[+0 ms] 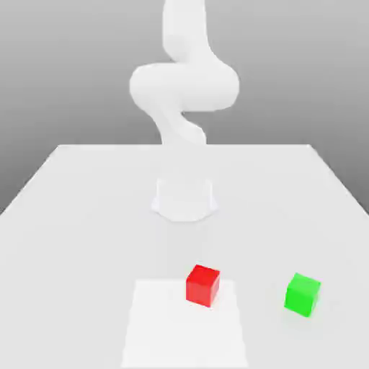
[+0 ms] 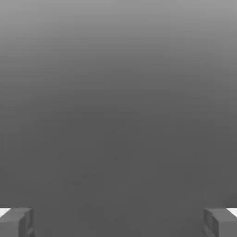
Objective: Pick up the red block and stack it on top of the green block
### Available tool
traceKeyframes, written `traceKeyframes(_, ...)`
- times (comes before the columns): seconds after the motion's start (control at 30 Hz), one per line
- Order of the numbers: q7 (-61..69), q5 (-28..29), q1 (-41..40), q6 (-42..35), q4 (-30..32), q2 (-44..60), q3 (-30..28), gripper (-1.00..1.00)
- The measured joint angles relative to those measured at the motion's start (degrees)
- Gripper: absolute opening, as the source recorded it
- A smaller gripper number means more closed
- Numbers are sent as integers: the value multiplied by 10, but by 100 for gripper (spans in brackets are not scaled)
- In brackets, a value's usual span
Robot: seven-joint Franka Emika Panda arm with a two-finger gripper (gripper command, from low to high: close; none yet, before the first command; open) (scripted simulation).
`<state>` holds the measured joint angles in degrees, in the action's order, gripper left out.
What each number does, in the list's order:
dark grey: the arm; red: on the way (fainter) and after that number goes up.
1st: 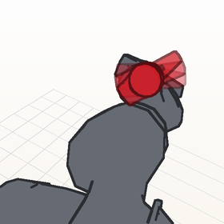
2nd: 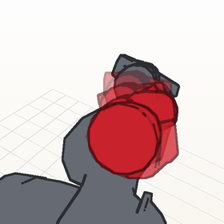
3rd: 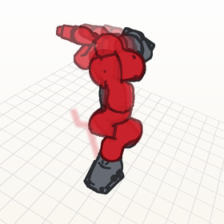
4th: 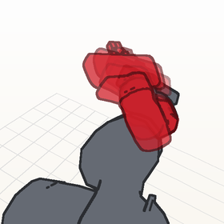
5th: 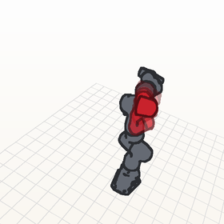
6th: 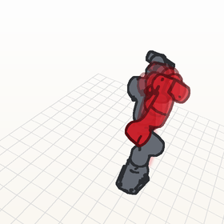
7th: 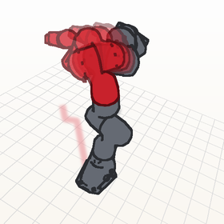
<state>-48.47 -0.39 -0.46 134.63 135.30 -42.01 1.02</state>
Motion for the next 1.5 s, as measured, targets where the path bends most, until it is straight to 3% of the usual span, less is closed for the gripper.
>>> traceKeyframes(0.57,-235,-20,-34,252,286,349,90,0)
traceKeyframes(0.7,-289,30,-33,334,293,453,77,0)
traceKeyframes(0.8,-318,68,0,388,285,516,36,0)
traceKeyframes(0.83,-319,70,9,400,283,530,26,-100)
traceKeyframes(1.07,-321,72,11,401,283,530,24,-100)
traceKeyframes(1.3,-267,-2,7,289,303,399,50,-100)
traceKeyframes(1.5,-304,-2,58,239,267,384,82,-100)
